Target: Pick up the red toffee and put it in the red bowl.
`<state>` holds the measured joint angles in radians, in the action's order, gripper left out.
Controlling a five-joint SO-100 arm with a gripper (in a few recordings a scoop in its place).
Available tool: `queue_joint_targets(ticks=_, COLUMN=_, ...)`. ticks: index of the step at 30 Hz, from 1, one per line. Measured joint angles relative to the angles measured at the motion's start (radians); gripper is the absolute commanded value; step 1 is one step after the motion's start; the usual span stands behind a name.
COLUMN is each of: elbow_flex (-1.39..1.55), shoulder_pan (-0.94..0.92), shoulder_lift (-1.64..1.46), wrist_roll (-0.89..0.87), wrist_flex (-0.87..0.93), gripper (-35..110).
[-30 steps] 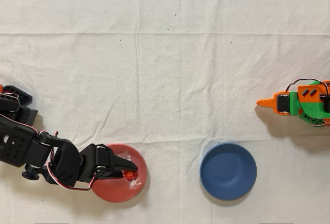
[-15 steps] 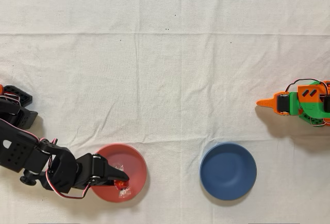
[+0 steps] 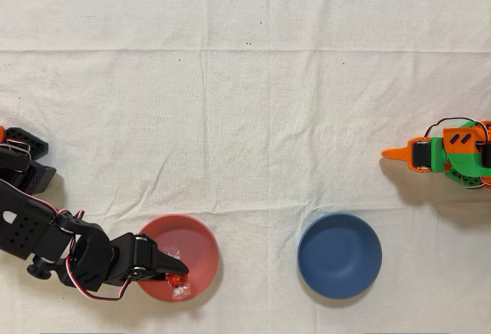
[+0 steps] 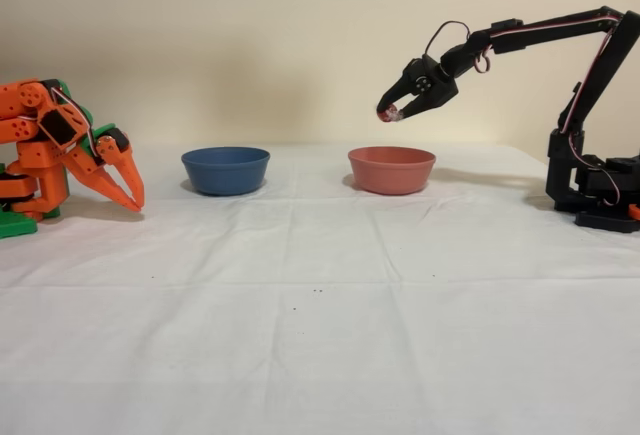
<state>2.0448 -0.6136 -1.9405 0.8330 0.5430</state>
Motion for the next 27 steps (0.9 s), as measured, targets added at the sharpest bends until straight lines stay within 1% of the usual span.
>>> queue_joint_targets(ticks=5, elbow_flex=0.014, shoulder_pan=0.002, shoulder_lift=0.000, wrist_roll=0.000, wrist_flex=0.000, gripper=34)
queue_joint_targets(ticks=11, elbow_flex=0.015, shoulder_pan=0.000, shoulder_lift=-0.011, wrist_roll=0.000, wrist_flex=0.000, gripper=35)
queue_joint_targets(ticks=17, elbow_flex=0.034, shoulder_pan=0.000, shoulder_lift=-0.032, wrist_roll=-0.003, wrist_flex=0.003, gripper=30)
queue_joint_targets(ticks=21, elbow_flex=0.038, shoulder_pan=0.012, shoulder_lift=-0.075, wrist_roll=-0.035, wrist_flex=0.000, gripper=26)
queue_joint_targets(ticks=27, elbow_flex=0.091, shoulder_pan=0.095, shoulder_lift=-0.195, wrist_roll=-0.094, wrist_flex=-0.012, gripper=21)
